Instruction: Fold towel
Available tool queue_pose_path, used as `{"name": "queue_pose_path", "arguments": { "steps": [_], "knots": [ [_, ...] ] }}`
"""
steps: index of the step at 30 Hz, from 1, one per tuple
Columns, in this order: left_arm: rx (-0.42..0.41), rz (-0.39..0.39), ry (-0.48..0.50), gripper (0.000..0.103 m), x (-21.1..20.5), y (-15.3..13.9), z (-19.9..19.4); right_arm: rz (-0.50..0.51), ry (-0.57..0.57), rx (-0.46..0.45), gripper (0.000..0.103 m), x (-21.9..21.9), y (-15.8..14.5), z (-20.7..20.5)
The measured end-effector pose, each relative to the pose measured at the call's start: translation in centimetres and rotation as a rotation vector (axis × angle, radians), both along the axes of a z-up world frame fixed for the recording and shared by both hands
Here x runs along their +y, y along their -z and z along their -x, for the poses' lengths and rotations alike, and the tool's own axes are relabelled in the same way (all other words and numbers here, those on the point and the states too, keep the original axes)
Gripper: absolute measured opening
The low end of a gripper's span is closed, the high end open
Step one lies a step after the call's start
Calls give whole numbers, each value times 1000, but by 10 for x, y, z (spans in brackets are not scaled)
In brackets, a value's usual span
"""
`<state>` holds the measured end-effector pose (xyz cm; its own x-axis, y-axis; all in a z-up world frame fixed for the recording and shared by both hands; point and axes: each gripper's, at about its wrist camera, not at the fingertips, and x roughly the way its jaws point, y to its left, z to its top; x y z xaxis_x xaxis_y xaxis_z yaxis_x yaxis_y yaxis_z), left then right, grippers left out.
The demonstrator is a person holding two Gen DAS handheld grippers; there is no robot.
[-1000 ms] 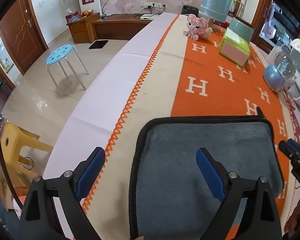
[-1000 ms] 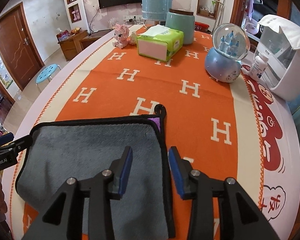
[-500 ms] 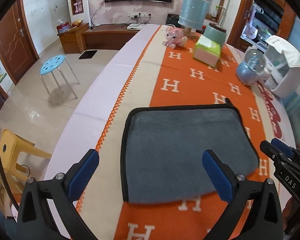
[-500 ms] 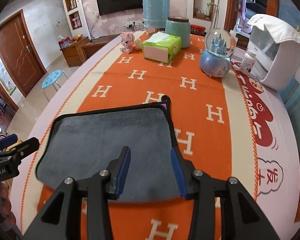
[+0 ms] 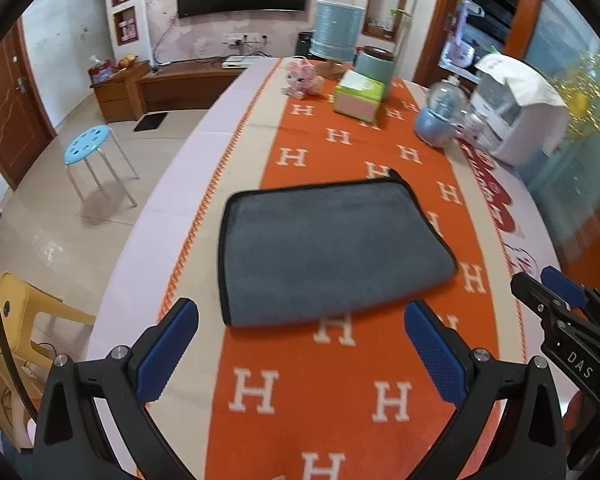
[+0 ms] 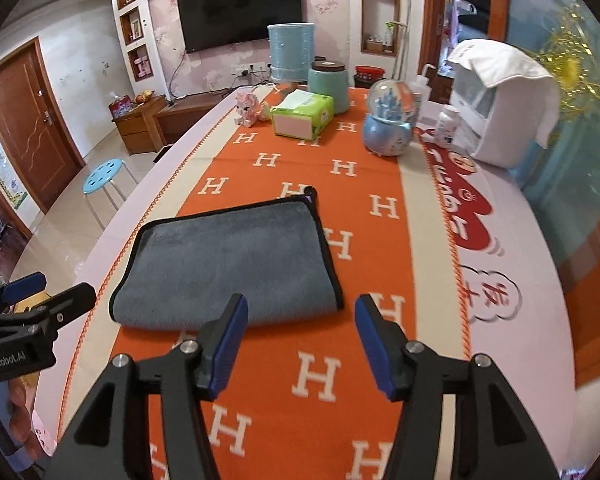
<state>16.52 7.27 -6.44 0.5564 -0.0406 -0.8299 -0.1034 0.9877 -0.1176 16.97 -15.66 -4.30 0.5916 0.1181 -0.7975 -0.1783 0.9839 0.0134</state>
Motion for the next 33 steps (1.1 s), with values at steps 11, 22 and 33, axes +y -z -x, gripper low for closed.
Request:
{"name": "queue_pose_path", "arguments": {
  "steps": [11,22,33],
  "knots": [
    [-6,1,115,102,-31,-30,50,-4,85,-9,57,-24,-28,66],
    [-8,-20,131,102,-43,-50,88,-23,127,-21,57,-32,-51,115],
    [-23,-65,168,102,-62,-56,120,8,171,-23,57,-37,-60,148]
  ]
}}
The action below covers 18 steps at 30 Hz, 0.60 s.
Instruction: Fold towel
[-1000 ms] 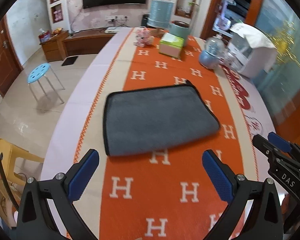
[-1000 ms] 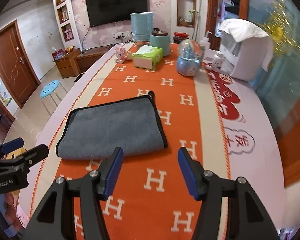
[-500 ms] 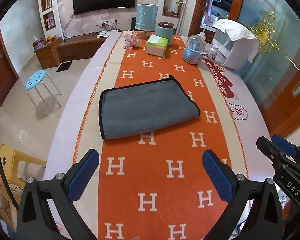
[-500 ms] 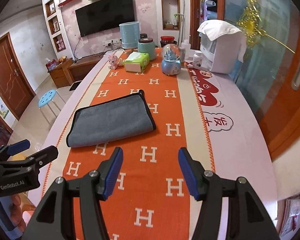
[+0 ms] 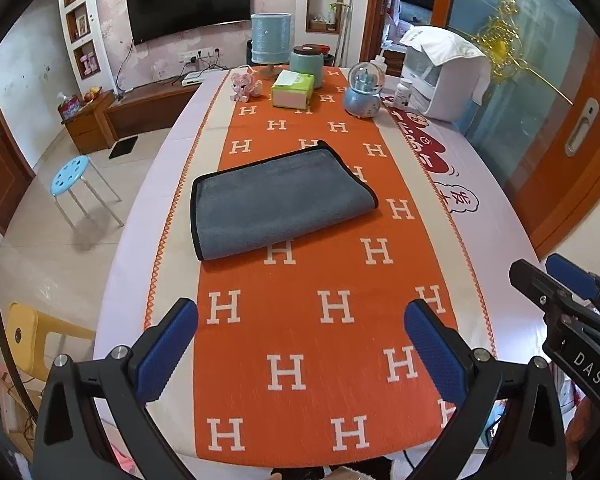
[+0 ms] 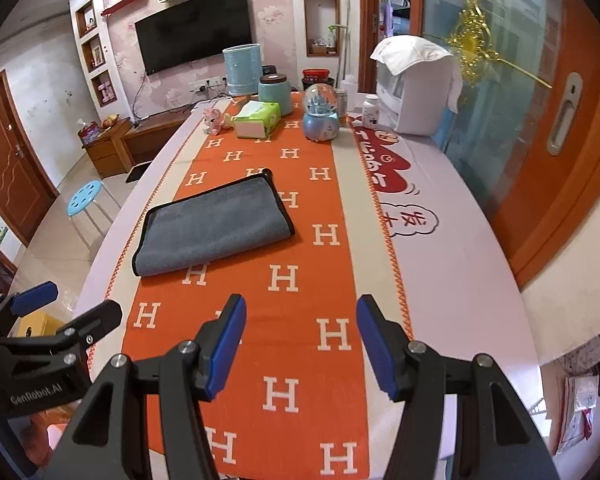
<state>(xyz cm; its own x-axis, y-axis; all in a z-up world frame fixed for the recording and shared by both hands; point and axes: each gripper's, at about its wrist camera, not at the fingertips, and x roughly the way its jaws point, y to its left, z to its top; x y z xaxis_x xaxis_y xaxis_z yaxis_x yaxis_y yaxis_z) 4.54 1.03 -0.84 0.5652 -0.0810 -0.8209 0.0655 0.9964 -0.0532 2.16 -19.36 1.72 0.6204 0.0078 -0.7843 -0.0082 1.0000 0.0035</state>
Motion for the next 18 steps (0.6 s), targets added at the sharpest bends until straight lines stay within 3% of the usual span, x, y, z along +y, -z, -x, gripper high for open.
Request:
{"name": "queue_pose_path", "arguments": {
  "steps": [9,18],
  "knots": [
    [-31,-25,12,102,-16,-7,8,-15,8,-5,57,-2,-7,11],
    [-27,-33,-38,102,-16,-9,10,-26,21,-15,57,-8,-10,15]
  ]
}}
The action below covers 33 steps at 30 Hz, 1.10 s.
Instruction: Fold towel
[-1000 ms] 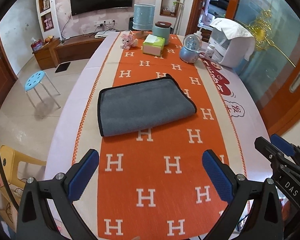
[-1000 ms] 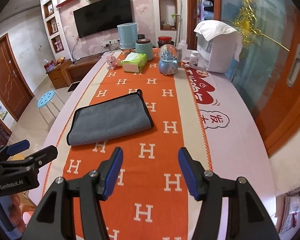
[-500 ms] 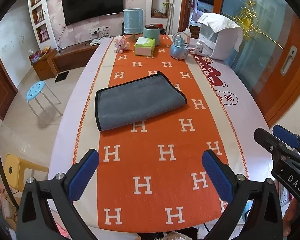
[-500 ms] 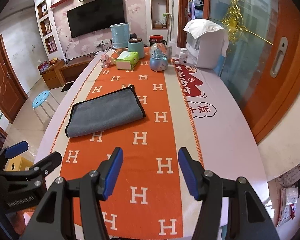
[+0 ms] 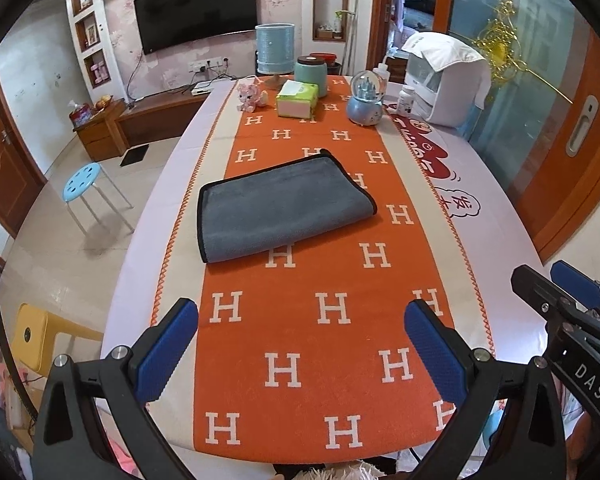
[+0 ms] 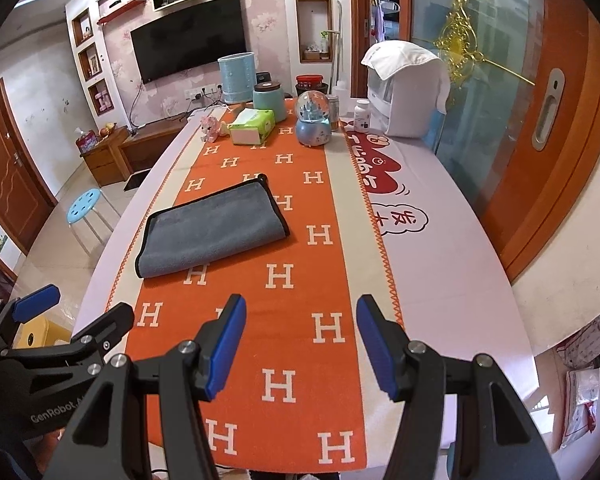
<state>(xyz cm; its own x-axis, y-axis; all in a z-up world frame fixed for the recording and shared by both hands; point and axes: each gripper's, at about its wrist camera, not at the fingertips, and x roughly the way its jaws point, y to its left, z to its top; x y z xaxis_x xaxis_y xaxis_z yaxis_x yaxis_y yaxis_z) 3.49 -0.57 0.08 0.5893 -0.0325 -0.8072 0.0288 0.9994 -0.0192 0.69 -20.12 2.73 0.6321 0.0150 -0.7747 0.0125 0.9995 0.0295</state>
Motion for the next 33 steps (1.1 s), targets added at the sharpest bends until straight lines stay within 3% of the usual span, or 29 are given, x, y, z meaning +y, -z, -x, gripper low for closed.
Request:
{"name": "queue_pose_path", "arguments": {
  "steps": [33],
  "knots": [
    [27,6,-24,102,5,6,-7,32,-15,15,57,4,1,-11]
  ]
}}
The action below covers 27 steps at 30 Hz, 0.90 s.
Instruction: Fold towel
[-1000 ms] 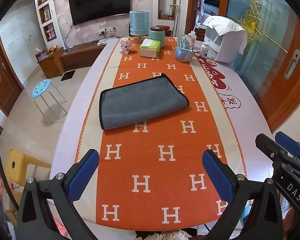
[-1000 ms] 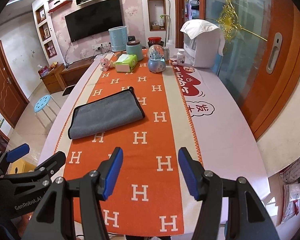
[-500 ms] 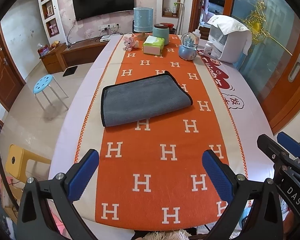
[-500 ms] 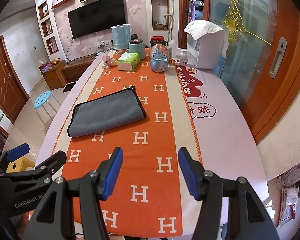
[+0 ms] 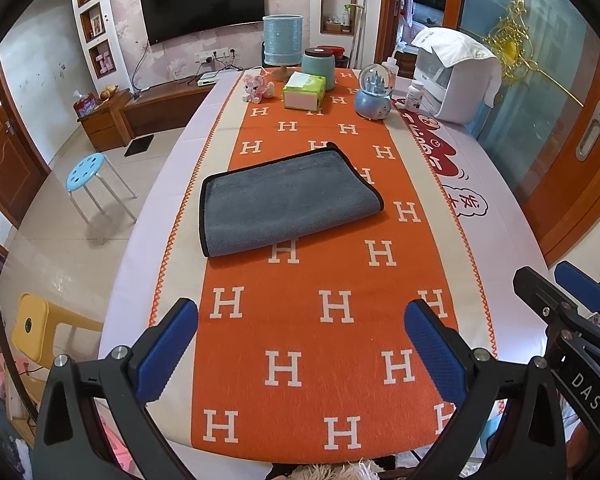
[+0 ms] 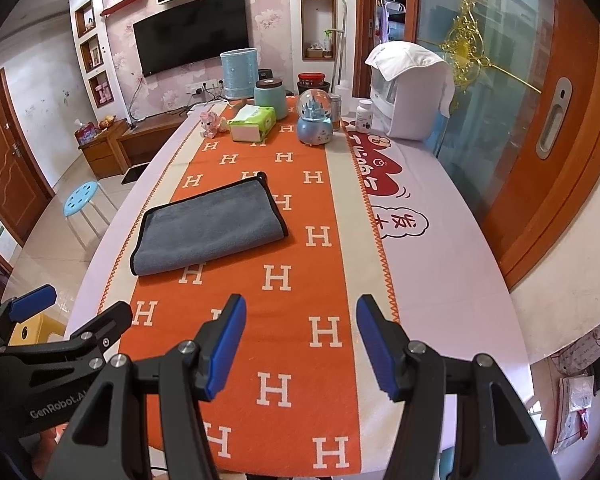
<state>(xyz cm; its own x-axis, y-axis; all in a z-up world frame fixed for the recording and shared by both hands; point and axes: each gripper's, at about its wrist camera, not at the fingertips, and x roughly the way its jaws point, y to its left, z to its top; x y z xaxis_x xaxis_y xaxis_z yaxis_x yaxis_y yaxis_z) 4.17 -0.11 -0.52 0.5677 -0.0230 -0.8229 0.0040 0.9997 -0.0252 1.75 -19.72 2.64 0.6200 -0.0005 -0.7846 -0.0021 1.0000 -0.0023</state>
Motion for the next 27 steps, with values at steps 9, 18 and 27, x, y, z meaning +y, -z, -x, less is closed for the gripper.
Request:
{"name": "queue_pose_path", "arguments": {
  "steps": [9,18,27],
  "knots": [
    [-1,-6,9,102,-4,3,0,2,3,4,57,0,2,-1],
    [1,-9,15,102,-7,3,1,0,3,7,57,-1,4,-2],
    [2,-9,14,102,-8,3,1,0,3,8,57,-1,3,-2]
  ]
}}
